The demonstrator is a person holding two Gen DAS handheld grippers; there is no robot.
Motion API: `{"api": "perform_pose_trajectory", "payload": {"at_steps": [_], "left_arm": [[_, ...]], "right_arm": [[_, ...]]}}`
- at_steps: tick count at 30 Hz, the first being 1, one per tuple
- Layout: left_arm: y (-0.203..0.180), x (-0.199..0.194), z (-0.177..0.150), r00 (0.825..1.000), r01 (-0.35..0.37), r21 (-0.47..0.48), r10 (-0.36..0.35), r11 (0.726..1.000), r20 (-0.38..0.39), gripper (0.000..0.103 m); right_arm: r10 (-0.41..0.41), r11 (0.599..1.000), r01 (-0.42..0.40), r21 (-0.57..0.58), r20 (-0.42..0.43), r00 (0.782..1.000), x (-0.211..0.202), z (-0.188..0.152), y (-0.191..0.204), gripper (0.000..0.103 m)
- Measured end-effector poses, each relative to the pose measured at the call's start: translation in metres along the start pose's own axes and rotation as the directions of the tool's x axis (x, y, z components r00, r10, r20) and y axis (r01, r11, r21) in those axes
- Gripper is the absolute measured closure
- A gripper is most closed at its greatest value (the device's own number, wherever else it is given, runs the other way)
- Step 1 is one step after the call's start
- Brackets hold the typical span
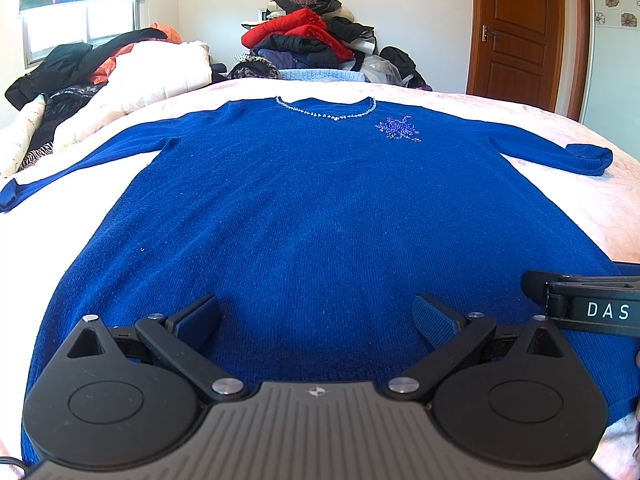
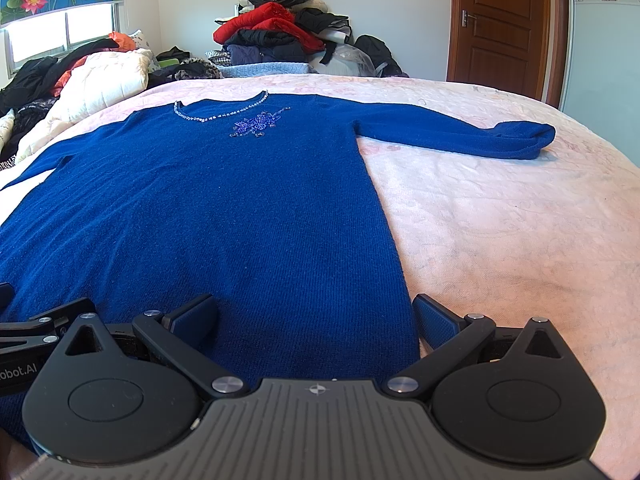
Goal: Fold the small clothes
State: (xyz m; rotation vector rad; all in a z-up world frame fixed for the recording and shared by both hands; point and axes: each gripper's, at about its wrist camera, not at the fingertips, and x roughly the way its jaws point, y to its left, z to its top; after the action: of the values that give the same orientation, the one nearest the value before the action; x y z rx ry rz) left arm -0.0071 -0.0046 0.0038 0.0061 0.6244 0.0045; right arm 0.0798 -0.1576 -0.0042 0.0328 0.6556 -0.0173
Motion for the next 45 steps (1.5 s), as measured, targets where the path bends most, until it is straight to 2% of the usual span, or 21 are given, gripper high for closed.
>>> {"api": "perform_pose_trajectory", "payload": {"at_steps": [25, 31, 35, 38, 41, 45], "left_arm": [[0.001, 0.001, 0.000, 1.000, -0.001, 0.001, 0.001, 1.000, 0.001, 0.000], [-0.001, -0.004, 0.007, 0.999, -0.038, 0.017, 0.038, 0.999, 0.005, 0.000], [0.005, -0.019, 0.027, 0.995, -0.058, 0.012, 0.057, 0.998, 0.079, 0.000], [0.014, -0.016, 0.052, 0.996, -0.047, -0.007, 0.047, 0.999, 0.072, 0.000], [0.018, -0.004, 0.075, 0.997, -0.042, -0.025, 0.043, 0.999, 0.058, 0.000], [0.020, 0.014, 0.104, 0.999, 0.011, -0.071, -0.007, 0.997, 0.053, 0.000]], "right_arm": [[0.001, 1.000, -0.001, 0.000, 0.001, 1.000, 0.000, 0.000, 0.000, 0.000], [0.028, 1.000, -0.028, 0.000, -0.003, 1.000, -0.003, 0.002, -0.004, 0.000], [0.110, 0.991, -0.111, 0.069, 0.026, 0.994, -0.014, 0.018, -0.029, 0.000], [0.159, 0.970, -0.170, 0.172, 0.081, 0.984, -0.017, 0.043, -0.062, 0.000], [0.179, 0.930, -0.202, 0.308, 0.100, 0.979, -0.001, 0.072, -0.107, 0.001], [0.204, 0.846, -0.238, 0.477, 0.123, 0.971, 0.033, 0.112, -0.169, 0.008]]}}
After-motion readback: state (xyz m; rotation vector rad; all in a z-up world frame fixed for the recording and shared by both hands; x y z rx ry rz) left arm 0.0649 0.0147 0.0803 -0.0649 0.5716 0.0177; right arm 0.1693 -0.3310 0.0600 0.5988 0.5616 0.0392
